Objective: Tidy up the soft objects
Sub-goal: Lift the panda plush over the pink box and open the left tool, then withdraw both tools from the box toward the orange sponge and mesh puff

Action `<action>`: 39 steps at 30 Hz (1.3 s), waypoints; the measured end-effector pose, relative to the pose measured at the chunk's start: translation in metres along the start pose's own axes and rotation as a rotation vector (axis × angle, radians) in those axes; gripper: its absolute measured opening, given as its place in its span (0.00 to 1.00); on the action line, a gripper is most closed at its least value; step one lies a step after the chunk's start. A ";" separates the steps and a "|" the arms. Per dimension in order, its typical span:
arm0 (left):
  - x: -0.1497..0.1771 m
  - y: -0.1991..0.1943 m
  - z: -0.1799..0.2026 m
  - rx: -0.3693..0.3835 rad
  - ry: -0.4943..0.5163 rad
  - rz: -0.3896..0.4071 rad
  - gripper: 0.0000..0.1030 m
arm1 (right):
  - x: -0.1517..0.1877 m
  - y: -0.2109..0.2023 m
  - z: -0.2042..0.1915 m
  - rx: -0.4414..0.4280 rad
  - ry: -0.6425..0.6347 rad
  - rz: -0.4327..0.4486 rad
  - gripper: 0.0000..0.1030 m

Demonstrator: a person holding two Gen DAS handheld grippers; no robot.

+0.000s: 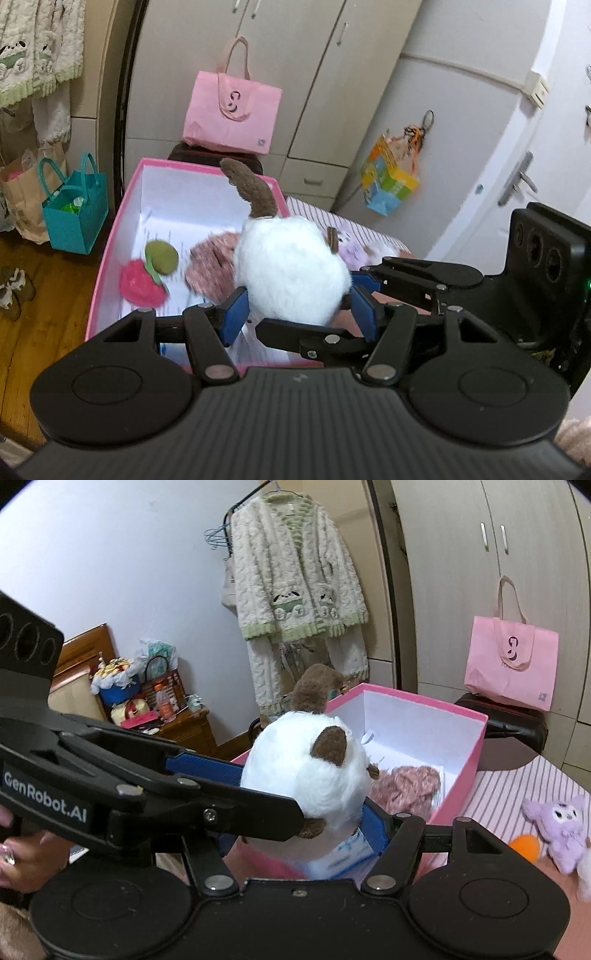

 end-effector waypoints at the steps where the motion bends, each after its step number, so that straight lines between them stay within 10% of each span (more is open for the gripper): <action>1: -0.003 0.004 -0.003 -0.001 -0.002 0.003 0.56 | -0.004 0.006 0.004 0.007 0.002 0.001 0.69; 19: -0.034 0.092 -0.080 -0.021 -0.184 -0.036 0.56 | -0.029 0.096 0.053 0.096 -0.004 -0.119 0.70; 39: -0.022 0.020 -0.037 -0.157 0.076 0.111 0.62 | -0.026 0.038 0.046 0.171 -0.071 -0.059 0.74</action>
Point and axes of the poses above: each gripper's, at about its wrist camera, not at the fingertips, and y roughly the way its jaws point, z to its right, x to its underside, the point moved 6 cm from there along y, roughly the way its jaws point, and after that the axes turned 2 degrees about -z, right-handed, at the moved point
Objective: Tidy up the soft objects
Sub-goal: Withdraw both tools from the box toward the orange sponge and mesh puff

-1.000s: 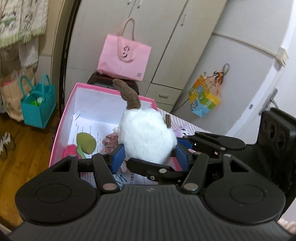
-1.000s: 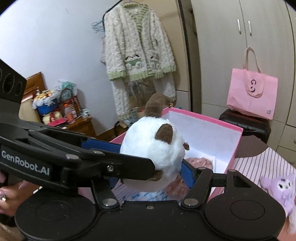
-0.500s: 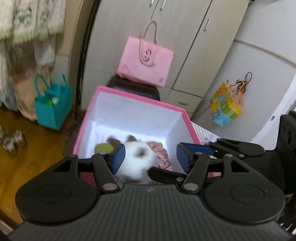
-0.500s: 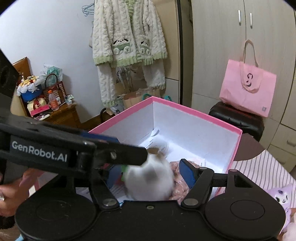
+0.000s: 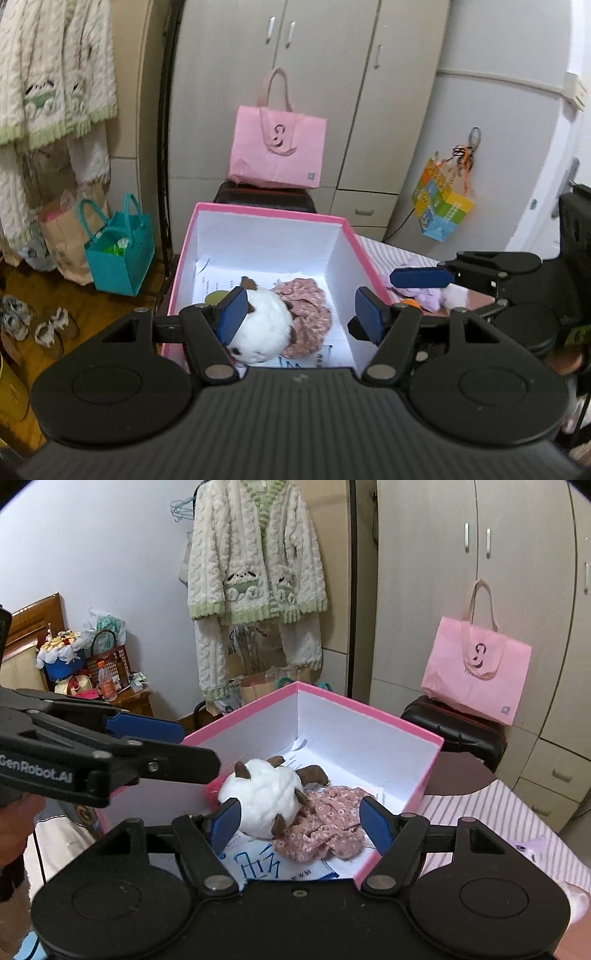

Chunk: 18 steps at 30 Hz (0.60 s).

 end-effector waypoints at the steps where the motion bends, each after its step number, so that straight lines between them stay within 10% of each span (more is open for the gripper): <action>1: 0.001 -0.005 0.004 0.004 0.008 0.005 0.62 | 0.001 -0.006 0.000 0.000 -0.001 0.006 0.74; 18: 0.012 -0.043 0.089 0.071 0.157 0.046 0.62 | 0.051 -0.115 0.027 0.028 -0.004 0.095 0.75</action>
Point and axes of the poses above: each gripper's, at about its wrist camera, not at the fingertips, and y roughly the way its jaws point, z to its right, x to its underside, the point moved 6 cm from there along y, roughly the way its jaws point, and after that the axes turned 2 degrees about -z, right-handed, at the moved point
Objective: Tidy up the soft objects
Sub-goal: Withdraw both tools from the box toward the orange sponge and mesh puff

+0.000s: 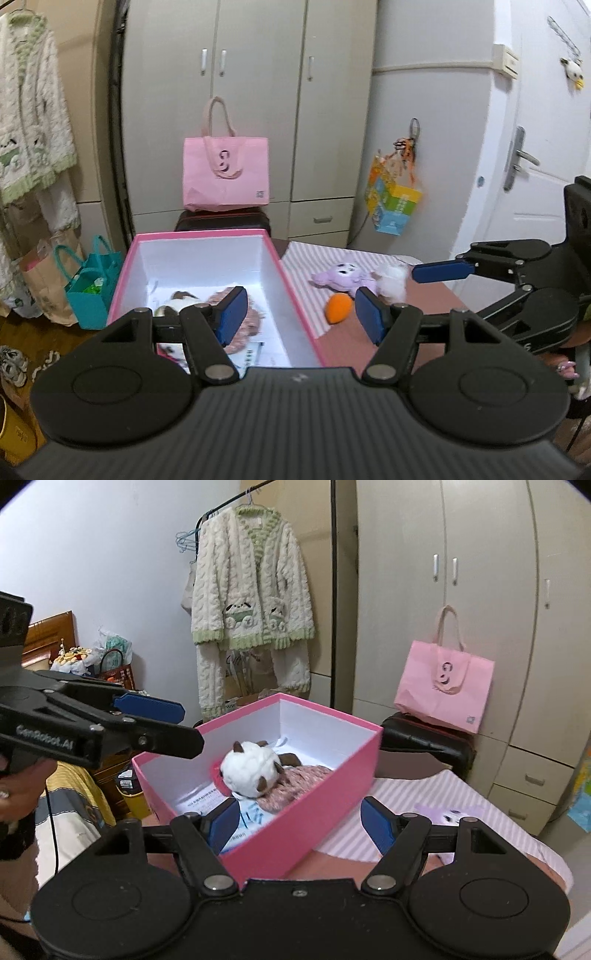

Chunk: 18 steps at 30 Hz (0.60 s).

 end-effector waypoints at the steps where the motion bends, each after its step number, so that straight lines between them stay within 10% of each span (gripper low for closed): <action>1: 0.000 0.001 0.005 0.007 0.005 -0.002 0.62 | 0.004 -0.007 0.003 0.007 0.002 0.005 0.75; 18: -0.005 0.073 0.085 0.004 0.048 0.014 0.62 | 0.031 -0.041 0.099 0.167 0.070 0.095 0.77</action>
Point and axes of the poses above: each gripper's, at about its wrist camera, not at the fingertips, and y roughly the way its jaws point, z to its right, x to its underside, the point moved 6 cm from there along y, roughly the way its jaws point, and after that the axes turned 2 degrees about -z, right-handed, at the moved point
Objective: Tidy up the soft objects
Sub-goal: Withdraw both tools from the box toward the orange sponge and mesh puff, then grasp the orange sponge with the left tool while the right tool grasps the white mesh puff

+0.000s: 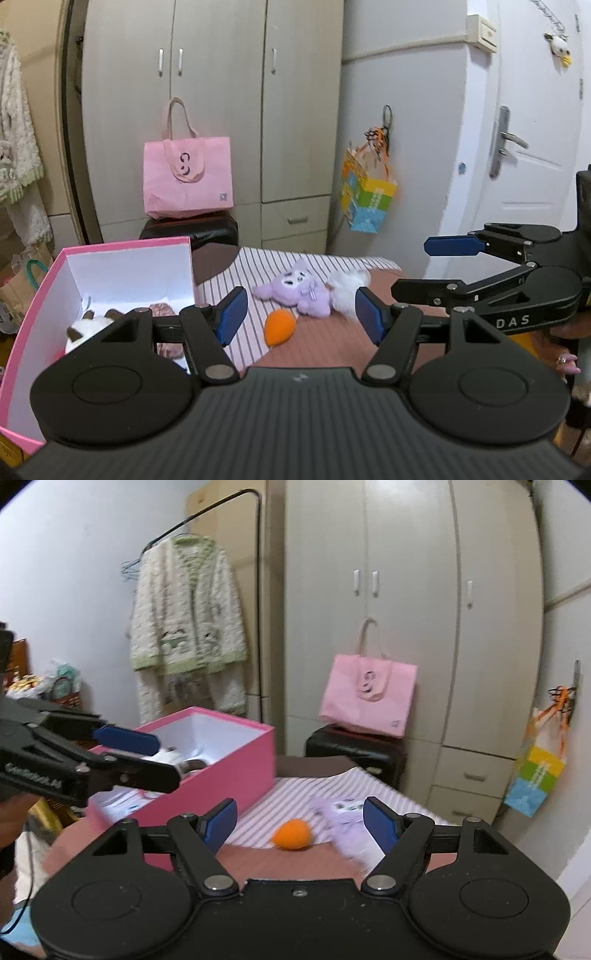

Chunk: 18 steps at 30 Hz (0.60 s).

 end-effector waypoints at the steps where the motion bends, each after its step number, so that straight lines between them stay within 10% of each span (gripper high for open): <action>1: -0.001 0.006 0.003 -0.014 0.003 0.004 0.62 | 0.000 0.004 0.007 0.008 0.003 0.008 0.78; 18: 0.022 0.132 0.011 -0.161 -0.097 -0.089 0.61 | 0.031 0.114 0.107 -0.019 0.224 -0.067 0.78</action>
Point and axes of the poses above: each gripper's, at about its wrist camera, not at the fingertips, and y roughly the way its jaws point, z to its right, x to its underside, the point moved 6 cm from there along y, roughly the way its jaws point, and after that the axes turned 2 degrees about -z, right-handed, at the moved point
